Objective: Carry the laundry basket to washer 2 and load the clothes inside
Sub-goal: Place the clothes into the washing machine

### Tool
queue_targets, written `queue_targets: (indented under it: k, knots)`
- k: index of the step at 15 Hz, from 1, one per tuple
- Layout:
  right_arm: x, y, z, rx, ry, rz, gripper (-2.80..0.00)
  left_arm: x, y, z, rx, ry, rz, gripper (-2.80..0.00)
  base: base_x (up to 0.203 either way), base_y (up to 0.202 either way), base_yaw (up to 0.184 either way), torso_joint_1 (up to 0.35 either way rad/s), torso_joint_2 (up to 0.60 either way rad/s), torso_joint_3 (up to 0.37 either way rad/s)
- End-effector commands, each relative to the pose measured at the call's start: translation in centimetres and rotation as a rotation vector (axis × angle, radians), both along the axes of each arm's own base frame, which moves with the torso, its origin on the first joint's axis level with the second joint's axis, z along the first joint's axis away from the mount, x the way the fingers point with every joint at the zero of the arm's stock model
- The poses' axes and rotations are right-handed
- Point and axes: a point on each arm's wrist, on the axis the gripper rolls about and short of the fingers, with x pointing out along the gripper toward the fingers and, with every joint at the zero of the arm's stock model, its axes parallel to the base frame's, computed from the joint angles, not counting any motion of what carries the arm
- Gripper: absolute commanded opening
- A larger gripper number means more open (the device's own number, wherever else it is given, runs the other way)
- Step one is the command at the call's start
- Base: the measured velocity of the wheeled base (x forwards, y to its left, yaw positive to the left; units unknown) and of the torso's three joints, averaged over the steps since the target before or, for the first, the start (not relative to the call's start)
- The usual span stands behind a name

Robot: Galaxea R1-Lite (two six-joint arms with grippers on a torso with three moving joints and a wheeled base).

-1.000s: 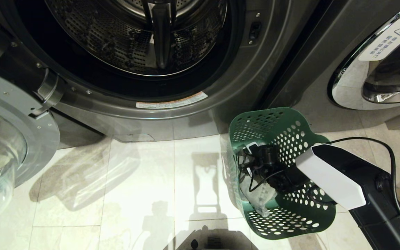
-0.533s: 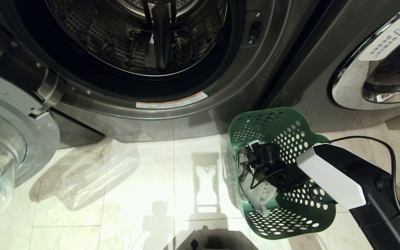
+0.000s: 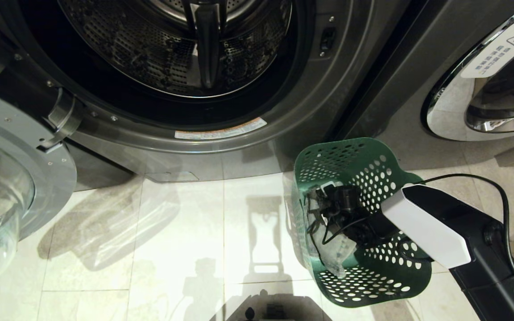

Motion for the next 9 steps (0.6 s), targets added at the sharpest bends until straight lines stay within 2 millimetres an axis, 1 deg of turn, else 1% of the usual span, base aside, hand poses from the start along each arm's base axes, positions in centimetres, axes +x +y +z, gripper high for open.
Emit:
queue_targets:
  k: [1,5,7,9]
  knots:
    - [-0.3,0.0,1.1,0.001,-0.004,0.000,-2.80,0.0,0.0,-0.1,0.000,0.002,0.000,-2.80,0.000,0.000,0.000,0.000,0.00,0.000]
    - [-1.8,-0.3,3.6,0.038,0.031,-0.017,-2.80,0.0,0.0,0.0,0.000,0.001,0.000,-2.80,0.000,0.000,0.000,0.000,0.00,0.000]
    - [-3.3,-0.2,6.0,0.082,0.039,-0.031,-2.80,0.0,0.0,-0.1,0.000,0.002,0.000,-2.80,0.000,0.000,0.000,0.000,0.00,0.000]
    - [-5.3,-0.1,8.8,0.138,0.067,-0.050,-2.80,0.0,0.0,0.0,0.000,0.002,0.000,-2.80,0.000,0.000,0.000,0.000,0.00,0.000]
